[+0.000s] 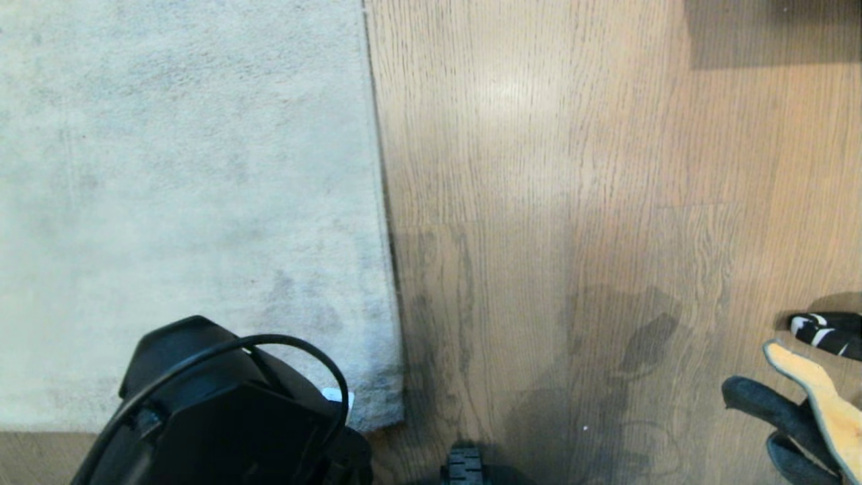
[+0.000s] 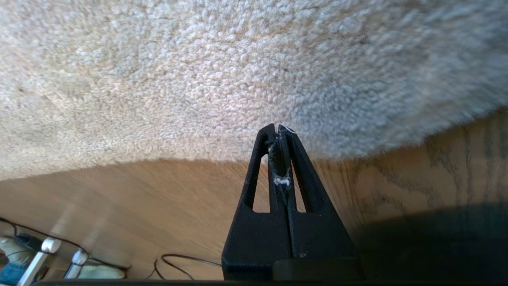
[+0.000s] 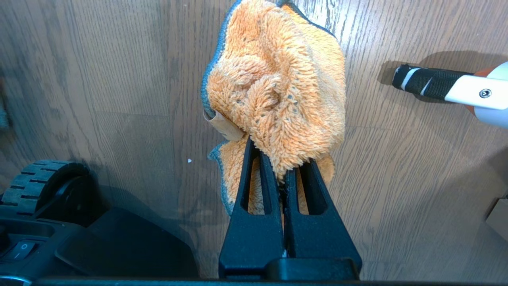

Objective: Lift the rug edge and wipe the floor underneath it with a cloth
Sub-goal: Lay down the carpet

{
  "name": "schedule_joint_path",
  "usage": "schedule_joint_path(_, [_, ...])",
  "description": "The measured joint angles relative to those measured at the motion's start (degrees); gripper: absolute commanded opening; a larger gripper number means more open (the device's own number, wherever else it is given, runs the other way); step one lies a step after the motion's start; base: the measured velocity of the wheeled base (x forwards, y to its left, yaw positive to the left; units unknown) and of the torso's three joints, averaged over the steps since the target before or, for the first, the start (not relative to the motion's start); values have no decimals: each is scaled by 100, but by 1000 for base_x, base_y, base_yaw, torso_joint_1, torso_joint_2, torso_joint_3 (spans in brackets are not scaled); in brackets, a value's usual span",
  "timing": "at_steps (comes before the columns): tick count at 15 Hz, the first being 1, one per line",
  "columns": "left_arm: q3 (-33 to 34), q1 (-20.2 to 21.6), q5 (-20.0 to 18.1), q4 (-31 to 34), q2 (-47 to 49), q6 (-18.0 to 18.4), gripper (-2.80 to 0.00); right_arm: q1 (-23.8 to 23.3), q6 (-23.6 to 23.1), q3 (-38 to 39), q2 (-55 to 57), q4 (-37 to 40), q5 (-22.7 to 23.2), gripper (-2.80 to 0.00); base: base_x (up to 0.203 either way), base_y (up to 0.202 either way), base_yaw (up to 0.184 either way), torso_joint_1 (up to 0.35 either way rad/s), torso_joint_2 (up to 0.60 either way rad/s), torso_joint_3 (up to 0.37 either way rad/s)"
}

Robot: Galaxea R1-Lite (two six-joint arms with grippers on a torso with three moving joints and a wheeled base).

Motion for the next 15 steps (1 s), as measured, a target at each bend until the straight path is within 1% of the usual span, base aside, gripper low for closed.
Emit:
schedule_joint_path(10, [-1400,80,124,4,740,-272,-280,0,0,0,0,1,0,-280,0,0,0,0,0,0])
schedule_joint_path(15, [-1689,74,170,6,924,-284,-280,0,0,0,0,2,0,-280,0,0,0,0,0,0])
